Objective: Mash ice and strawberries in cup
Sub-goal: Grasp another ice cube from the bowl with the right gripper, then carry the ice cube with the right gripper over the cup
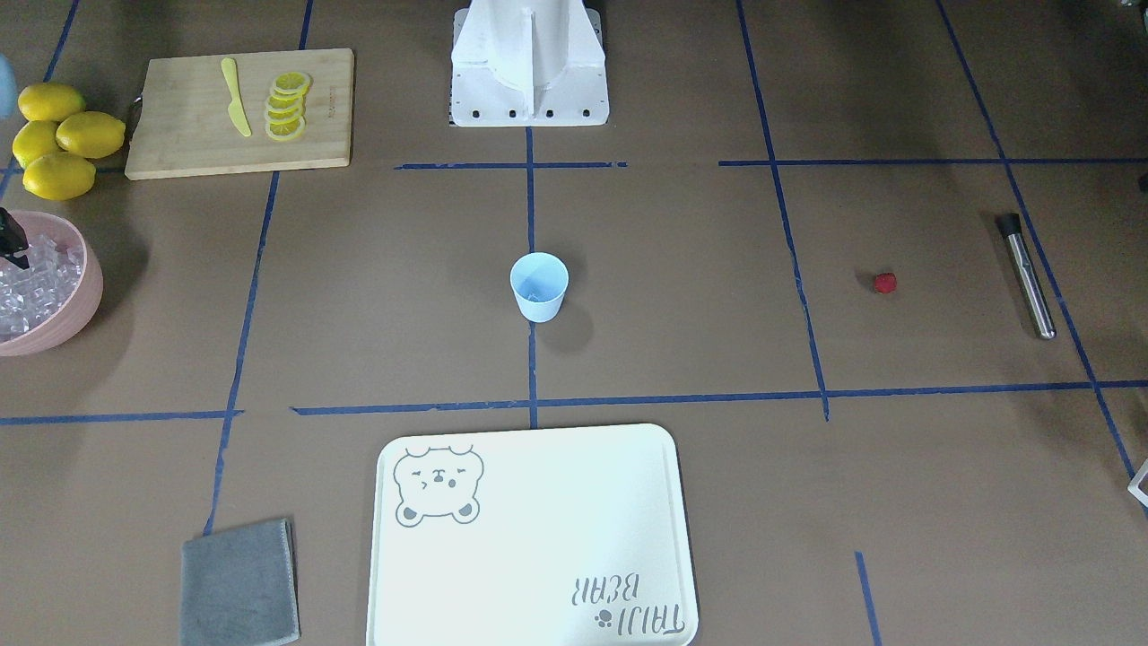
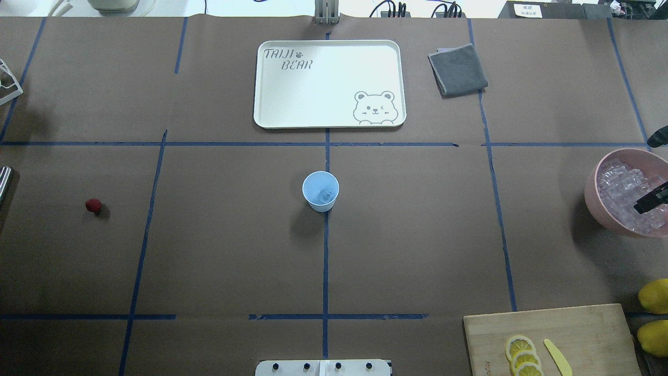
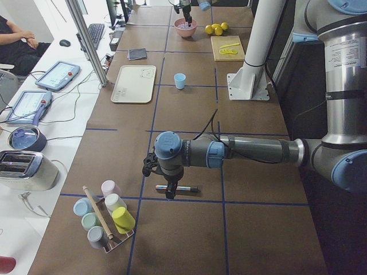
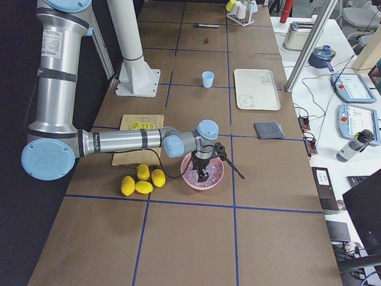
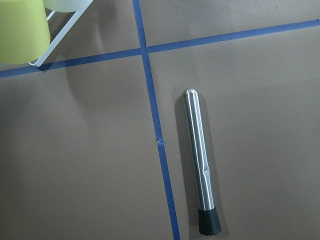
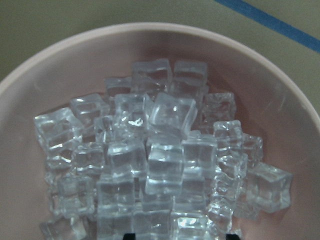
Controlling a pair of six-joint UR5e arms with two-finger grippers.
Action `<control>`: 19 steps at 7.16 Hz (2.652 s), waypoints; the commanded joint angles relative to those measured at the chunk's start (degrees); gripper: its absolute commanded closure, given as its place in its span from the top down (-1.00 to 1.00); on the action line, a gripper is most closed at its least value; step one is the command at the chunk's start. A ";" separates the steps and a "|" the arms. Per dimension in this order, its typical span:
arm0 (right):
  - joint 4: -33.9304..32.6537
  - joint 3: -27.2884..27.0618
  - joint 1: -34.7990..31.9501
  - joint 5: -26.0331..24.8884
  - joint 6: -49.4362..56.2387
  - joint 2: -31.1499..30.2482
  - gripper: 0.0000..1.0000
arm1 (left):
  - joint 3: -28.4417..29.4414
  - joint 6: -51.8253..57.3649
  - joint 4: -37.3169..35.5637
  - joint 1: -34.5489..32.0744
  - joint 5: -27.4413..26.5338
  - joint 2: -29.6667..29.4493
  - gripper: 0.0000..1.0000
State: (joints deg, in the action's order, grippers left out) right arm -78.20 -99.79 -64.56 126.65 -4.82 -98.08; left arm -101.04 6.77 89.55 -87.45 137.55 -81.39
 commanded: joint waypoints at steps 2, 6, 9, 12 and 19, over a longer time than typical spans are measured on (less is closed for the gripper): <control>0.07 -0.84 -0.30 0.08 0.69 0.16 -0.90 | -0.04 0.09 0.01 0.00 0.00 0.00 1.00; -2.12 -12.67 -1.27 2.70 -4.80 -2.56 -1.00 | -0.12 0.09 0.01 0.00 0.00 0.09 1.00; -1.78 -17.89 -0.75 9.99 -27.96 2.59 -1.00 | -0.30 0.09 0.01 0.00 0.00 0.09 1.00; -1.60 -17.99 9.67 9.85 -59.93 17.33 -1.00 | -0.39 0.09 0.01 0.00 0.00 0.09 1.00; -1.60 3.79 32.48 -15.12 -92.38 50.86 -0.98 | -0.30 0.00 0.01 0.00 0.00 0.09 1.00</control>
State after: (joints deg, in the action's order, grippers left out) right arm -79.83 -99.34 -33.00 112.64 -96.25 -50.37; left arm -101.27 6.84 89.55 -87.45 137.55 -81.30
